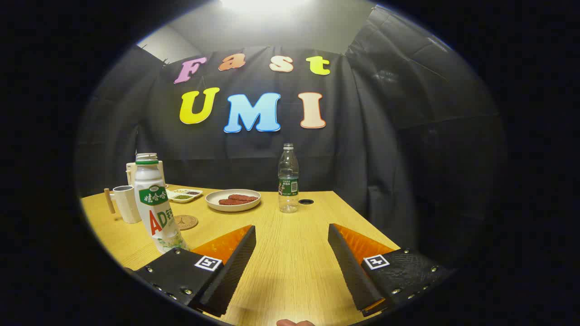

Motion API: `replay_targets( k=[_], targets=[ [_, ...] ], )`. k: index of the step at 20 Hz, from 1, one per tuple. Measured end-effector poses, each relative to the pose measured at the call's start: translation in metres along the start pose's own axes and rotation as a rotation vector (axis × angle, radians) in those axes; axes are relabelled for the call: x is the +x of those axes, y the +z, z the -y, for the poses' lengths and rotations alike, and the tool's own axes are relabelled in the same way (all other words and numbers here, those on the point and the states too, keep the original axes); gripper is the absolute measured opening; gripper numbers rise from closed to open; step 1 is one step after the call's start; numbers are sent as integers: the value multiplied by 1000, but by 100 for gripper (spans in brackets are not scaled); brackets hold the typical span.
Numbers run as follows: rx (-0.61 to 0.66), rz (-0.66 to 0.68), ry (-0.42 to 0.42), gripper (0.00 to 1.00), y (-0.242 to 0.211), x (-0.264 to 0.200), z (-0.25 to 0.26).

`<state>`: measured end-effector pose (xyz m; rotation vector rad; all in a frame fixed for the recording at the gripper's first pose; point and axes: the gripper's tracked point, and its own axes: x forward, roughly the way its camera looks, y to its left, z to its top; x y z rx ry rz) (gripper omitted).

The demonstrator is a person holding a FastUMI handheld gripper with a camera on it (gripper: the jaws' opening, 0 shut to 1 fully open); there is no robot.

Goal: Take the bottle from table, then pour the juice into the cup, finally place the bottle on the coaster

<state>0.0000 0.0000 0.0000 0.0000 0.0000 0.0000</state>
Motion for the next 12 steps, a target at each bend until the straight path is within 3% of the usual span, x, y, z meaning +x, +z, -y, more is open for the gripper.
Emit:
replay_targets(
  k=[8, 12],
  targets=[
    [69, 78, -52, 98, 42, 29, 19],
    [62, 78, -40, 98, 72, 8, 3]
  ],
)
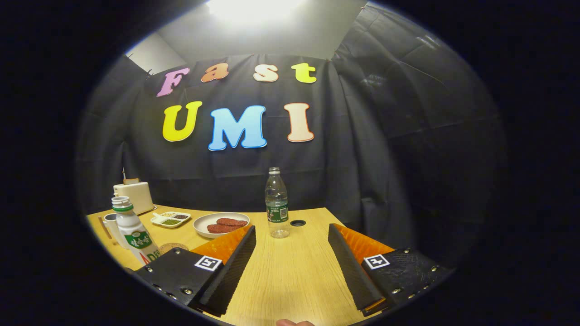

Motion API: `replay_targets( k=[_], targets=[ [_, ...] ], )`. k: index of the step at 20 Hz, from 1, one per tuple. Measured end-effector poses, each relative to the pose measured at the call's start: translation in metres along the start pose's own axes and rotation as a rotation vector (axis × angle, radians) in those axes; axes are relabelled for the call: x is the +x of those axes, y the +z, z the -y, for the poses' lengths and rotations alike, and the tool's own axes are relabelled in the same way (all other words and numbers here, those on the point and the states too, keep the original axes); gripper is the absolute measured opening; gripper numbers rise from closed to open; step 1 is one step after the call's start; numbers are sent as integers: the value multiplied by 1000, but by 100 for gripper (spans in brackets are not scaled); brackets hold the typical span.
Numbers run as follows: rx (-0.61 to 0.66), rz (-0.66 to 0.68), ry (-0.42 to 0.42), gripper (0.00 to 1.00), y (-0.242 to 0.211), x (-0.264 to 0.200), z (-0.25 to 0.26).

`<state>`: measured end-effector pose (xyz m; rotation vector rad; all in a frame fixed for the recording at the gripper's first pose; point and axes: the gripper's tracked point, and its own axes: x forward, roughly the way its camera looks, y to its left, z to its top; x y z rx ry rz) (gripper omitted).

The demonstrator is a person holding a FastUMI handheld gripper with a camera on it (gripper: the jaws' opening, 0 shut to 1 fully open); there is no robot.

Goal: Take the bottle from table, then pour the juice into the cup, finally place the bottle on the coaster

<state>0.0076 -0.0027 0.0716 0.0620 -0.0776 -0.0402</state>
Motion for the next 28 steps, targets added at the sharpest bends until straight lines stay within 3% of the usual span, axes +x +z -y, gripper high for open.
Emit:
replay_targets(
  k=[7, 16, 28],
  targets=[
    [-49, 28, 104, 98, 34, -58, -64],
    [11, 14, 191, 98, 9, -87, -125],
    [17, -92, 214, 99, -50, -61, -196]
  ],
)
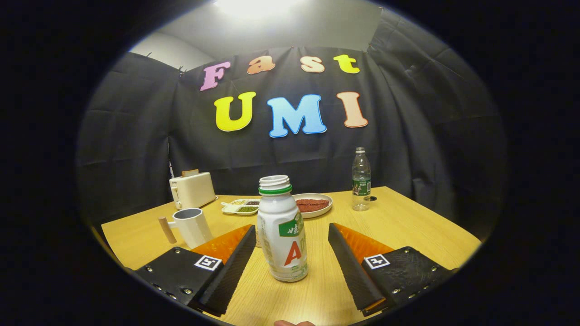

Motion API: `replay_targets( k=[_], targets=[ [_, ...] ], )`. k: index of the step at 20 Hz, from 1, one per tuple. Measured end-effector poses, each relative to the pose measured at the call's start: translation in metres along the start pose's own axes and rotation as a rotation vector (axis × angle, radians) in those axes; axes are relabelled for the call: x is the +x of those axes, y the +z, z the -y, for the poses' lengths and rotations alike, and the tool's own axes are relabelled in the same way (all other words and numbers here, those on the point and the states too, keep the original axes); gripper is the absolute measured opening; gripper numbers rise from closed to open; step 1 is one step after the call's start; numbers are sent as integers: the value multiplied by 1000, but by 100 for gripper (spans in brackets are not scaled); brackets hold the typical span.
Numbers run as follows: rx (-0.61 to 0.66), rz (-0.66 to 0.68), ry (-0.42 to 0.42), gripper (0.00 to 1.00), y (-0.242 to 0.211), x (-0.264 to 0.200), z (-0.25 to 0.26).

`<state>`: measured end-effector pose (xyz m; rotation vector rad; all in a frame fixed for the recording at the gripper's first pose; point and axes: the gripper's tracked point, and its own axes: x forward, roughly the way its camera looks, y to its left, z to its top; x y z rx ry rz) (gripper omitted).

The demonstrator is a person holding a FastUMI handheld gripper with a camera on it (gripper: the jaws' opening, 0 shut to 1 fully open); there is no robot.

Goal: Take the bottle from table, then pour the juice into the cup, finally place the bottle on the coaster

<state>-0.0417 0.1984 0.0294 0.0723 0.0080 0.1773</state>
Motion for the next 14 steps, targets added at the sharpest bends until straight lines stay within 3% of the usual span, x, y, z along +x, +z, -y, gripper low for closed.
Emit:
replay_targets(
  k=[14],
  targets=[
    [14, -30, -61, 99, -24, 66, -6]
  ],
)
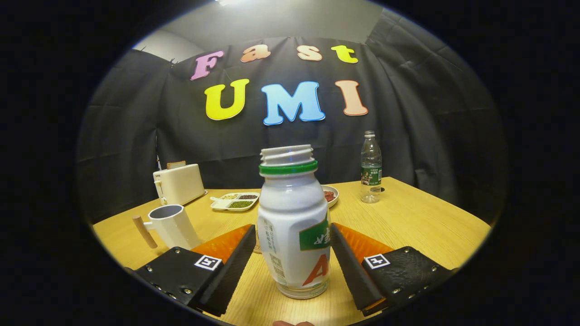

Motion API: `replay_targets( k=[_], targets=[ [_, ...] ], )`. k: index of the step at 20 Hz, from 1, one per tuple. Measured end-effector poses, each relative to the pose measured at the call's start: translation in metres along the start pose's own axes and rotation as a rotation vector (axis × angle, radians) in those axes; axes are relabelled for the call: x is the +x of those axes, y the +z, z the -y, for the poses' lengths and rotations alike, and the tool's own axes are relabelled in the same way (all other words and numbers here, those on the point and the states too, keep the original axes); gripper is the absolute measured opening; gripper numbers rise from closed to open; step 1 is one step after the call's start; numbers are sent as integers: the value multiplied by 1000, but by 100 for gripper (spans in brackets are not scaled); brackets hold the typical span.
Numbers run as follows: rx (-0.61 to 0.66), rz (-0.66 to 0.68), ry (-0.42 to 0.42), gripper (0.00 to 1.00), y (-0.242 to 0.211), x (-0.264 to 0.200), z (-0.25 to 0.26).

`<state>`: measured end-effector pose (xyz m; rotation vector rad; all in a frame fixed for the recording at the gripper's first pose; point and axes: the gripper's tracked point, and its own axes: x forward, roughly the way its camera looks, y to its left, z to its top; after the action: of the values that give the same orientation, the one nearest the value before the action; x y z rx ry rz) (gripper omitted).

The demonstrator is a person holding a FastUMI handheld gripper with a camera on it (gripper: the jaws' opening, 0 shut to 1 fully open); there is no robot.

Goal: Take the bottle from table, then pour the juice into the cup, finally place the bottle on the coaster

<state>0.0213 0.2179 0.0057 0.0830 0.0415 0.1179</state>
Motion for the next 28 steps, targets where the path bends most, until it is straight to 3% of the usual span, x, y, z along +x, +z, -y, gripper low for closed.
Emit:
replay_targets(
  k=[4, 5, 9, 19, 28],
  targets=[
    [2, -24, -54, 97, -9, 12, 10],
    [-6, -23, -67, 83, -6, 15, 12],
    [-71, -14, -67, 76, -1, 11, 11],
    [-241, -30, -5, 76, 32, 17, -11],
    [-446, -53, 0, 76, 37, 36, -28]
  ],
)
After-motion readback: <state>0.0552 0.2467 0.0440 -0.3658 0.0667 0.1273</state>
